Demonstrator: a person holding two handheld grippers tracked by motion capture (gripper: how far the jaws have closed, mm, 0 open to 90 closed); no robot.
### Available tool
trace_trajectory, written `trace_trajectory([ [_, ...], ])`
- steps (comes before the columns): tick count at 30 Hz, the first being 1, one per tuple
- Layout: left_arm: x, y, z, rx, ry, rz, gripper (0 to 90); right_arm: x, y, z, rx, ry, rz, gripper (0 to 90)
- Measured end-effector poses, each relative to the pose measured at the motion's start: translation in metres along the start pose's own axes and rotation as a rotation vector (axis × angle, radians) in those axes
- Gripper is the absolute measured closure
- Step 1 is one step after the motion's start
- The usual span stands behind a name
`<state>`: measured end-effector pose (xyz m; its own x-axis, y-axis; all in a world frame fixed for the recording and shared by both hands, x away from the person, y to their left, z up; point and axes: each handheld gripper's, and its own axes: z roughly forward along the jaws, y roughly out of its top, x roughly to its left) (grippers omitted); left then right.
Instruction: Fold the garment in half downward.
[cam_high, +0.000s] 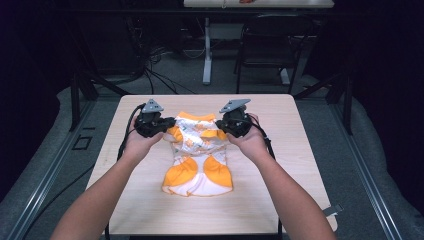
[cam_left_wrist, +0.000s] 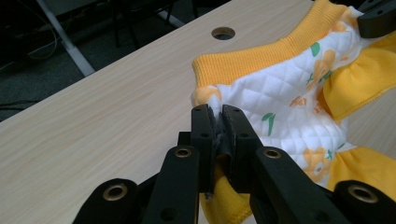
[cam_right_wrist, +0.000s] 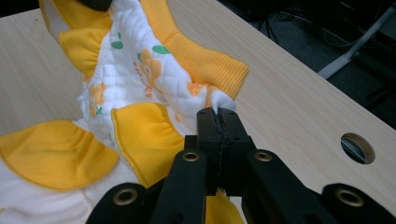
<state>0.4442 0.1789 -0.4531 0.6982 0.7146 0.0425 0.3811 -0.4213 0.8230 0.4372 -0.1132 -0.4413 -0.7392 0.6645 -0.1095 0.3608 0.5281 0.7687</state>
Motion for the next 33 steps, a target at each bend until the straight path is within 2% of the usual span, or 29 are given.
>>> trace_trajectory([
  [18, -0.009, -0.014, -0.002, 0.007, -0.03, 0.021, 83.6, 0.009, -0.015, -0.003, 0.018, 0.023, -0.035, 88.4],
  [33, -0.013, -0.019, -0.006, 0.004, -0.06, 0.018, 83.6, 0.012, -0.025, -0.009, 0.016, 0.053, -0.027, 88.4],
])
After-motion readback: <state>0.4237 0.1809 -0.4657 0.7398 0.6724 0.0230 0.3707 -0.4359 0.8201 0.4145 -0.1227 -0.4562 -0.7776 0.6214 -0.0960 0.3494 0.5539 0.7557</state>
